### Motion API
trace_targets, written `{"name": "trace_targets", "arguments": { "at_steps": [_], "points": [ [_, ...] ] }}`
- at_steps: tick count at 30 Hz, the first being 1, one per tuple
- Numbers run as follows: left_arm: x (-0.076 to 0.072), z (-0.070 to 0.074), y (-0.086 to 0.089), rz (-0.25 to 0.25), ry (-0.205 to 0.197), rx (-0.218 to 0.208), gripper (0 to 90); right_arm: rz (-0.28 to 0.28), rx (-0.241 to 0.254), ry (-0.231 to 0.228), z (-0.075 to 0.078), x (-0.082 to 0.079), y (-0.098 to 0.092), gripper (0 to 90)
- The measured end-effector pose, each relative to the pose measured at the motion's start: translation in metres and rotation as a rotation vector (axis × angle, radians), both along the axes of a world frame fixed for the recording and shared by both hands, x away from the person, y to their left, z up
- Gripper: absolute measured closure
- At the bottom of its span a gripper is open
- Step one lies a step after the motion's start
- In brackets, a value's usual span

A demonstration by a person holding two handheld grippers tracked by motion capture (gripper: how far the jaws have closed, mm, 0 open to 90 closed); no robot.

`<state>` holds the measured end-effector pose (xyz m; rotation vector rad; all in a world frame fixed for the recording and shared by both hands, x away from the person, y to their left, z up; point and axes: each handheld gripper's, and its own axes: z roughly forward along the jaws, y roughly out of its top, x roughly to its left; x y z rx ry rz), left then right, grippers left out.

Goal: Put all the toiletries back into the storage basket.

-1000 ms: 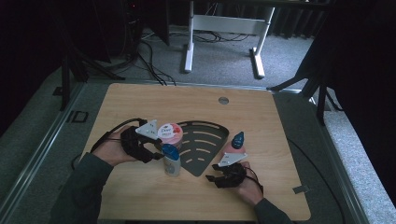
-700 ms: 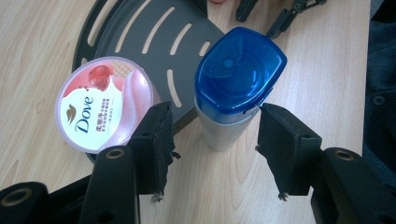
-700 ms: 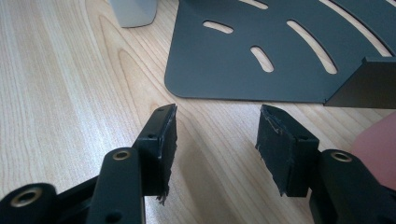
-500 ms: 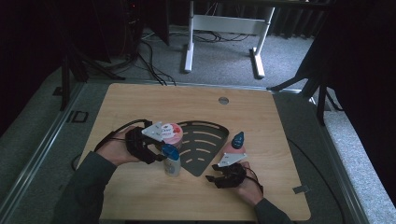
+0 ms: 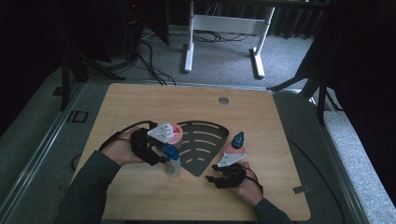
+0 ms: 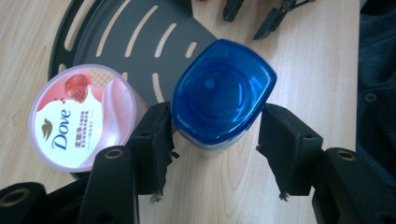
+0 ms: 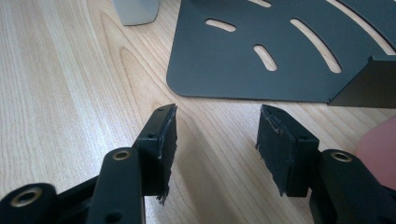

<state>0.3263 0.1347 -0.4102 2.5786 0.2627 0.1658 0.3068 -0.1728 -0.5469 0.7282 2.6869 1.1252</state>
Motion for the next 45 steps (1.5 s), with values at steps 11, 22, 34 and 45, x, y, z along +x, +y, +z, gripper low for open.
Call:
{"name": "trace_targets", "arguments": {
  "at_steps": [11, 22, 34, 45],
  "points": [
    [0.002, -0.003, -0.010, -0.020, -0.001, 0.022, 40.4, 0.004, 0.000, 0.001, 0.000, 0.000, 0.000, 47.1],
    [0.005, -0.007, -0.020, -0.038, 0.012, 0.036, 39.7, 0.006, 0.002, 0.001, 0.000, 0.000, 0.000, 46.9],
    [0.009, -0.010, -0.026, -0.045, 0.030, 0.043, 40.9, 0.011, 0.001, 0.002, 0.000, 0.000, 0.001, 46.8],
    [0.012, -0.017, -0.031, -0.051, 0.049, 0.061, 41.4, 0.011, 0.001, 0.002, 0.000, 0.000, 0.001, 46.8]
  ]
}}
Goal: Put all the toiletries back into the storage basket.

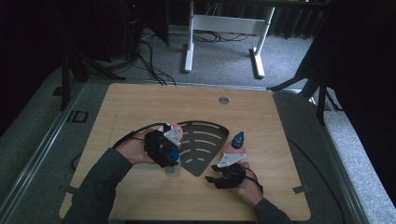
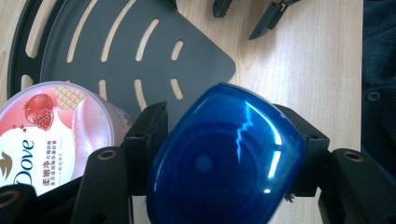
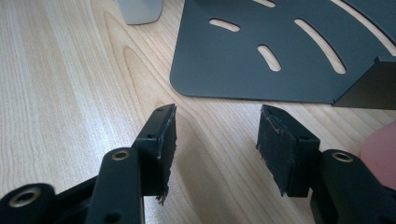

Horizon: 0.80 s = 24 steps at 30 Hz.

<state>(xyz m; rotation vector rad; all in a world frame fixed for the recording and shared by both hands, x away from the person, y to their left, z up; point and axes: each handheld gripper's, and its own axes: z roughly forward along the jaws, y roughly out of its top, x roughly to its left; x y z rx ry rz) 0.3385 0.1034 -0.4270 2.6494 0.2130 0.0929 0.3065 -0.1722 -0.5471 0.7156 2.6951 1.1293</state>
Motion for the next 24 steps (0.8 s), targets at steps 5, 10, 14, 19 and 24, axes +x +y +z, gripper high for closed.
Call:
{"name": "trace_targets", "arguments": {
  "at_steps": [5, 10, 14, 19, 24],
  "points": [
    [0.002, -0.004, -0.003, 0.002, 0.011, 0.005, 41.5, 0.000, 0.001, 0.001, 0.000, 0.000, 0.000, 46.8],
    [0.004, -0.007, -0.005, -0.002, 0.023, 0.013, 42.5, 0.002, 0.002, 0.000, 0.001, 0.000, 0.000, 46.8],
    [0.005, -0.010, -0.007, -0.006, 0.033, 0.015, 42.8, 0.003, 0.001, -0.001, 0.001, 0.000, 0.000, 46.6],
    [0.006, -0.012, -0.008, -0.006, 0.034, 0.024, 42.8, 0.003, 0.001, 0.000, 0.001, 0.000, 0.000, 46.6],
    [0.006, -0.013, -0.008, -0.006, 0.040, 0.024, 42.8, 0.003, 0.001, -0.001, 0.001, 0.000, 0.000, 46.6]
  ]
}}
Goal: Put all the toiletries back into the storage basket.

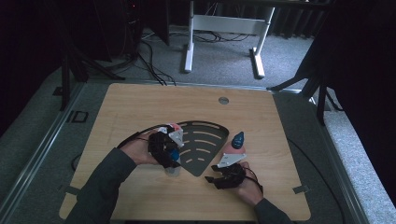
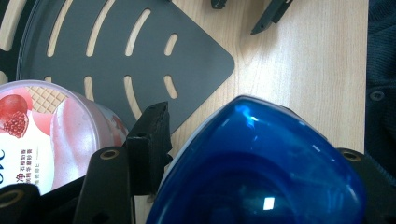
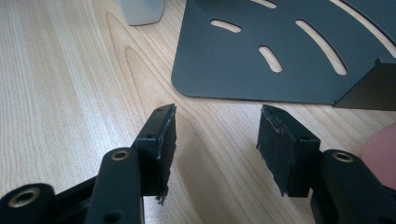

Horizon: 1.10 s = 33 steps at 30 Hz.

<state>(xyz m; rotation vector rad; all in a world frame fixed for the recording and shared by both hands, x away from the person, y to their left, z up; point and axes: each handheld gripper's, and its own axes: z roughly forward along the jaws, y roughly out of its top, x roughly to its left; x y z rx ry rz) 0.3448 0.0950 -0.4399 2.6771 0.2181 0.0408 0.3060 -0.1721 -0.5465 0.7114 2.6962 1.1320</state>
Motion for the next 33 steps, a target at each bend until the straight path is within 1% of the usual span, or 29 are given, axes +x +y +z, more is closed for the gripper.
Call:
{"name": "trace_targets", "arguments": {
  "at_steps": [11, 15, 20, 24, 27, 29, 33],
  "points": [
    [0.0008, -0.0018, -0.0004, 0.001, 0.010, 0.008, 43.3, 0.001, -0.002, 0.000, -0.0001, -0.0002, 0.0002, 46.6],
    [0.0011, -0.0012, -0.0001, 0.008, 0.006, 0.006, 46.7, 0.001, -0.002, -0.001, -0.0002, -0.0002, 0.0002, 46.6],
    [0.0010, -0.0002, 0.0005, 0.018, 0.011, 0.010, 51.2, 0.001, 0.000, 0.000, -0.0001, -0.0003, 0.0001, 46.6],
    [0.0003, -0.0003, 0.0008, 0.010, 0.012, 0.010, 50.8, 0.003, -0.002, 0.000, -0.0002, -0.0004, 0.0004, 46.5],
    [0.0001, -0.0018, 0.0023, 0.017, 0.006, 0.031, 48.3, 0.002, -0.001, 0.000, -0.0003, -0.0003, 0.0003, 46.5],
    [0.0000, -0.0024, 0.0038, 0.017, 0.005, 0.039, 48.3, 0.002, -0.001, 0.000, -0.0004, -0.0003, 0.0004, 46.5],
    [0.0000, -0.0027, 0.0035, 0.017, 0.012, 0.033, 49.6, 0.005, -0.002, 0.001, -0.0007, -0.0003, 0.0011, 46.5]
  ]
}}
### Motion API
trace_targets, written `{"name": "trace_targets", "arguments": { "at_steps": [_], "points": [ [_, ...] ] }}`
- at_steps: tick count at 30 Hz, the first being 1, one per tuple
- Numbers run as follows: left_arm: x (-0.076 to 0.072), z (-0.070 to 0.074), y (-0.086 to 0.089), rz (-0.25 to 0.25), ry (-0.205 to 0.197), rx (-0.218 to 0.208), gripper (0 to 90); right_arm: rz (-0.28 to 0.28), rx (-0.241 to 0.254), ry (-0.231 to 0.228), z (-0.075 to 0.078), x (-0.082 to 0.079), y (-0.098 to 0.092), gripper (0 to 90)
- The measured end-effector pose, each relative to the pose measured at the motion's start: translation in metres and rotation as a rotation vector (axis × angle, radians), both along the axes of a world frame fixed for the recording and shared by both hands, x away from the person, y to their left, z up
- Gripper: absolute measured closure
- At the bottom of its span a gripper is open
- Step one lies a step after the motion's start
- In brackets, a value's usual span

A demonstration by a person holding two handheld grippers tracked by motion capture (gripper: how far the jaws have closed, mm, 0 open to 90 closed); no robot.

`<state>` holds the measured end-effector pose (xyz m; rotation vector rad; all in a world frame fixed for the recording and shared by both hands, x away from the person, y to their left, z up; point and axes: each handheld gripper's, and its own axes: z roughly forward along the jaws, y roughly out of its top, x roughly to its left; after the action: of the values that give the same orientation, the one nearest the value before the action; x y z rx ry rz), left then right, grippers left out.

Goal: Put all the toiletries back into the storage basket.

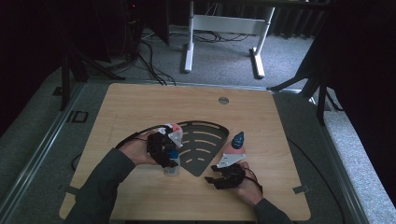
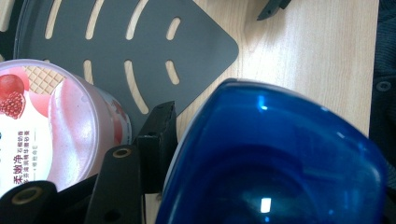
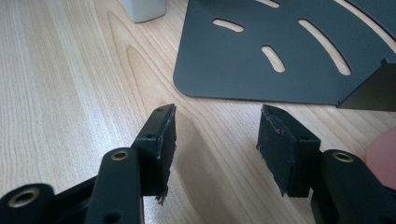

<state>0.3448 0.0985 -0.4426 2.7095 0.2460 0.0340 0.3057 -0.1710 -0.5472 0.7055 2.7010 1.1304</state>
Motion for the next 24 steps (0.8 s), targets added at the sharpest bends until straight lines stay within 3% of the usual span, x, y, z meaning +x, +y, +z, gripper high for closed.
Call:
{"name": "trace_targets", "arguments": {
  "at_steps": [24],
  "points": [
    [-0.0020, 0.0009, -0.0031, -0.004, -0.009, 0.012, 53.4, -0.001, 0.000, 0.002, -0.0010, 0.0002, 0.0002, 46.0]
  ]
}}
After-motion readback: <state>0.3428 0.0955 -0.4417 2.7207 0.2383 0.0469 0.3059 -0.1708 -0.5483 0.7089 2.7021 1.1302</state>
